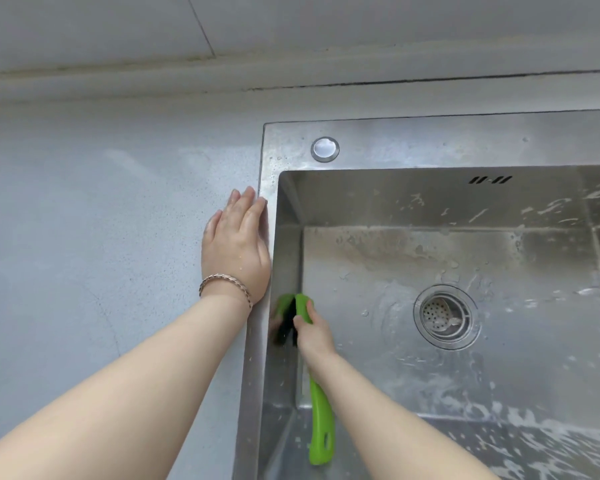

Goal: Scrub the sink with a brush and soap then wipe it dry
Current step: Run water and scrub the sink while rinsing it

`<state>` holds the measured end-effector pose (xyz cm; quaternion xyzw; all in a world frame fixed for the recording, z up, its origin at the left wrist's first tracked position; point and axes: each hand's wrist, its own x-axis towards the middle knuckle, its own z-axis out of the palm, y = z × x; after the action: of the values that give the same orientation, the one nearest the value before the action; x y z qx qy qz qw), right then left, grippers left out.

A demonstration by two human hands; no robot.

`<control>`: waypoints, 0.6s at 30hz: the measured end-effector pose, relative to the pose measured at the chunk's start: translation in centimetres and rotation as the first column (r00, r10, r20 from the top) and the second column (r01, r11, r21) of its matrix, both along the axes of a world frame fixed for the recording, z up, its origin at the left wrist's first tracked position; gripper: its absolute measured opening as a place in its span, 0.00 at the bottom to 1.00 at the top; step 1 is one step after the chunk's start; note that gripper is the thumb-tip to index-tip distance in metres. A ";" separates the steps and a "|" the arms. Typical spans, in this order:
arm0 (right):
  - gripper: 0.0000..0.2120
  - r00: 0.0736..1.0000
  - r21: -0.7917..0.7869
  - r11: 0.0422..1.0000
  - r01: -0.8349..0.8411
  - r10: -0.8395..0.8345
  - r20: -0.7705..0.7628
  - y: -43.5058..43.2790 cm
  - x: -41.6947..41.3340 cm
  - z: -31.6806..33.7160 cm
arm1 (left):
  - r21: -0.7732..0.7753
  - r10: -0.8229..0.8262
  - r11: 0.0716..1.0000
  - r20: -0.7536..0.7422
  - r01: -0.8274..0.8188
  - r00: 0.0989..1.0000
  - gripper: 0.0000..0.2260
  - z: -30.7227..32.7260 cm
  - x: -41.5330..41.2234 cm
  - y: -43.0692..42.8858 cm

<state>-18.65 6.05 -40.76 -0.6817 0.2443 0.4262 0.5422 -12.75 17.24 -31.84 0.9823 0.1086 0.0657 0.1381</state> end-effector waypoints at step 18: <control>0.25 0.823 -0.116 0.976 0.182 -0.087 0.561 -21.9 3.7 11.8 | -0.849 -0.025 0.123 -0.520 -0.514 0.854 0.13 4.7 2.0 -24.3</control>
<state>-14.99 -15.88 -28.97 -0.7990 0.1593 0.1502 0.5601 -10.73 -7.08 -27.12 0.6132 0.3161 -0.2056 0.6941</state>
